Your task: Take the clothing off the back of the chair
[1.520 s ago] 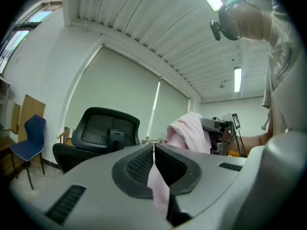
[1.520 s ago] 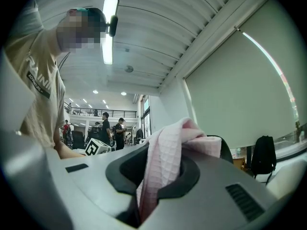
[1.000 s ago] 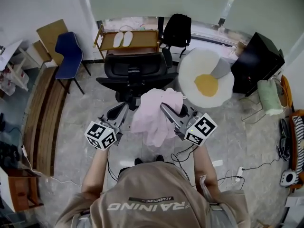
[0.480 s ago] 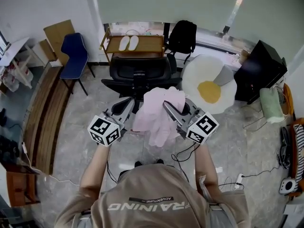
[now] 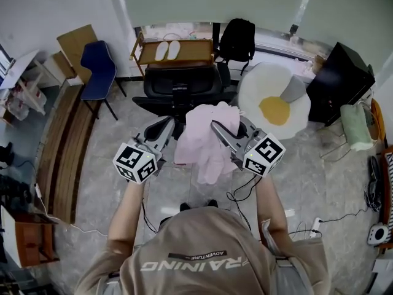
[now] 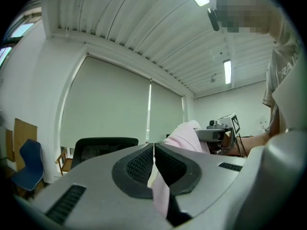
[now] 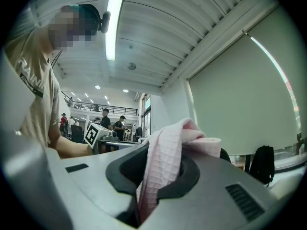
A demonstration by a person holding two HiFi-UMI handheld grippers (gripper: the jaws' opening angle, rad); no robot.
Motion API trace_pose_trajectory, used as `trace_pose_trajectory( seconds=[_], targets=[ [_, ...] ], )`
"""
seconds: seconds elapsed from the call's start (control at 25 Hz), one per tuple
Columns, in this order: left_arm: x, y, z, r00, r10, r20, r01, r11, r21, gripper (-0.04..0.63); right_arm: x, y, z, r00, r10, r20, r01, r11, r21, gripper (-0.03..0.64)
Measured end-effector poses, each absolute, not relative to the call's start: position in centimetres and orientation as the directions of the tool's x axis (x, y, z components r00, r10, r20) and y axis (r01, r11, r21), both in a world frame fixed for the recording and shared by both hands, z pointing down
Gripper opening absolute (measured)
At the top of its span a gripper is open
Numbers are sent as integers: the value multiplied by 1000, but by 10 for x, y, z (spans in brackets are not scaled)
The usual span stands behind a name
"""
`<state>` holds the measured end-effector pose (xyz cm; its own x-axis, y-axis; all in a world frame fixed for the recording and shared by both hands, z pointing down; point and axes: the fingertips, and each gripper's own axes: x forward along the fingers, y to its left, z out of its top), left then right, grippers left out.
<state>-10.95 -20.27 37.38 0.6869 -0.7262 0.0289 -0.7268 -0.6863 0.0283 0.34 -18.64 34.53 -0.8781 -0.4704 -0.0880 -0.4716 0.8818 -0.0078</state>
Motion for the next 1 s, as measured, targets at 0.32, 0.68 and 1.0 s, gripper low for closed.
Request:
trace_pose_trajectory(
  seconds=[0.32, 0.68, 1.0],
  targets=[
    [-112, -203, 379, 667, -744, 50, -745, -666, 31, 21, 1, -186, 346, -887, -455, -80, -456, 890, -11, 57],
    [-112, -197, 385, 675, -735, 67, -738, -674, 37, 21, 1, -185, 348, -886, -458, -72, -459, 888, -10, 57],
    [-112, -199, 385, 686, -724, 74, -727, -686, 38, 21, 1, -187, 350, -880, -471, -66, -471, 882, -15, 57]
  ],
)
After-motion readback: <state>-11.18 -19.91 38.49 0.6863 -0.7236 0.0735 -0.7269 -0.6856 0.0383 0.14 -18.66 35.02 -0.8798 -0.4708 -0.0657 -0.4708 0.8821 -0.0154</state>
